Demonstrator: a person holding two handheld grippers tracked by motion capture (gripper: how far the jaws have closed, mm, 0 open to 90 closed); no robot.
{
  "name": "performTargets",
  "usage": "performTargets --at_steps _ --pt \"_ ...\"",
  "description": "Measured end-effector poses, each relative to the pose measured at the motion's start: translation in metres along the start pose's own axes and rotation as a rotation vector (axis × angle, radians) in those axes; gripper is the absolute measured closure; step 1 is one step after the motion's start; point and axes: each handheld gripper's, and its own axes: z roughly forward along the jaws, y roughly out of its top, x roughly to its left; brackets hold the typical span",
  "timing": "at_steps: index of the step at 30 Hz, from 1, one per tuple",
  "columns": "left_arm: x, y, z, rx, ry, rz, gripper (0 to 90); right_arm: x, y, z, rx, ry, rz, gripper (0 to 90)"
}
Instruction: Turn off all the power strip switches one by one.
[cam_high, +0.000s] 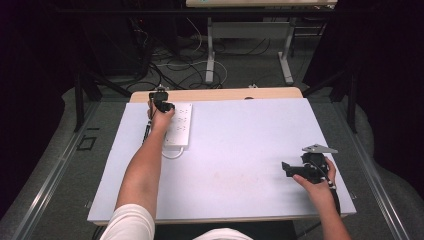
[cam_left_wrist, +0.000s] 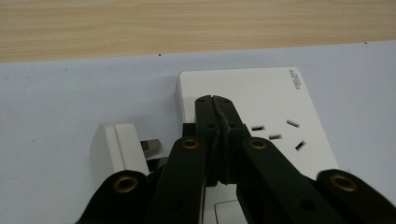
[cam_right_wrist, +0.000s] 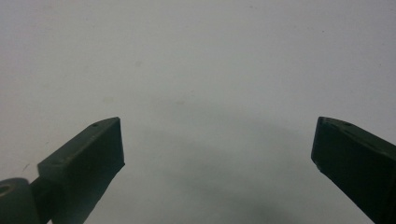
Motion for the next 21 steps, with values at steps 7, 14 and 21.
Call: performTargets --at_steps 7,14,21 --pt "-0.002 0.001 -0.006 -0.01 -0.002 0.0 90.0 -0.001 0.0 -0.002 -0.007 -0.004 -0.004 2.0" --pt "-0.005 -0.003 -0.015 -0.002 -0.017 0.01 90.0 0.0 0.0 -0.001 -0.006 0.005 -0.012 2.0" --pt "-0.004 -0.009 -0.026 -0.014 -0.023 0.0 90.0 -0.002 -0.002 -0.001 -0.006 0.002 -0.013 2.0"
